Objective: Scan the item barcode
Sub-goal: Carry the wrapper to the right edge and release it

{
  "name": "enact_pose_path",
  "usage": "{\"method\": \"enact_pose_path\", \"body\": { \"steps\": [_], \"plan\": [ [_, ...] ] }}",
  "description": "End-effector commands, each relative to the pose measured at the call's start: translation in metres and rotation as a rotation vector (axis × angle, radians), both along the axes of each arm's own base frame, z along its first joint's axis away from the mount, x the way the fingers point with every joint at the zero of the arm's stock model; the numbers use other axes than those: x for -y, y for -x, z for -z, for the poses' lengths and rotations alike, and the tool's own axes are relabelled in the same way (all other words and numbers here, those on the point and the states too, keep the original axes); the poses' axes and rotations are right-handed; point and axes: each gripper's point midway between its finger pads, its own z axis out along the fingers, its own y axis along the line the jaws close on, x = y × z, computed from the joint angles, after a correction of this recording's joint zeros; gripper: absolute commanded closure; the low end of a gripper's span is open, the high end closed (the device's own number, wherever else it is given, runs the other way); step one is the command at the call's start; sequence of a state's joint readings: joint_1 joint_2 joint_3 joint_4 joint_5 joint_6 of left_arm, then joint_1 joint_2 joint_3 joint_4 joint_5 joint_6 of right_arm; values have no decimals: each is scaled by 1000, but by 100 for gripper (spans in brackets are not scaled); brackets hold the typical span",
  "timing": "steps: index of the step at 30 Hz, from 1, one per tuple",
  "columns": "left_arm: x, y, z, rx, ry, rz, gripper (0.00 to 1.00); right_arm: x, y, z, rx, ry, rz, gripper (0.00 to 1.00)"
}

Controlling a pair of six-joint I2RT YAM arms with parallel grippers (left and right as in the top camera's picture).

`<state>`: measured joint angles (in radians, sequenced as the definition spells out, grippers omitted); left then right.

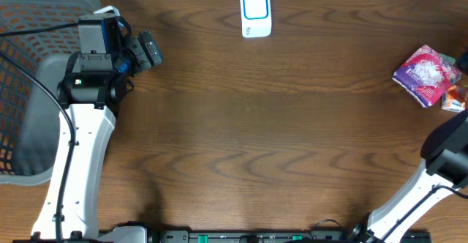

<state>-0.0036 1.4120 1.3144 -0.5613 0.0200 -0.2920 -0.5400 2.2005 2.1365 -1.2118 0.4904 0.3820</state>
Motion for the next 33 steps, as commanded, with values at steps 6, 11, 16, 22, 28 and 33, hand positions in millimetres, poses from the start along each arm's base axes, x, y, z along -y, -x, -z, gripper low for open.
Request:
{"method": "enact_pose_path", "body": {
  "steps": [6,11,16,22,28,33],
  "plan": [
    [-1,-2,-3,7,-2,-5,2,14,24,31,-9,-112,61,92],
    [-1,-2,-3,7,-2,-5,2,10,26,39,7,-166,63,45],
    [-1,-2,-3,7,-2,-5,2,-4,14,45,66,-258,35,29],
    [-1,-2,-3,7,-2,-5,2,-36,-3,50,139,-425,-43,30],
    [-1,-2,-3,7,-2,-5,2,-75,-17,43,181,-548,-107,41],
    [-1,-2,-3,7,-2,-5,2,-108,-35,13,256,-597,-249,42]
  ]
}}
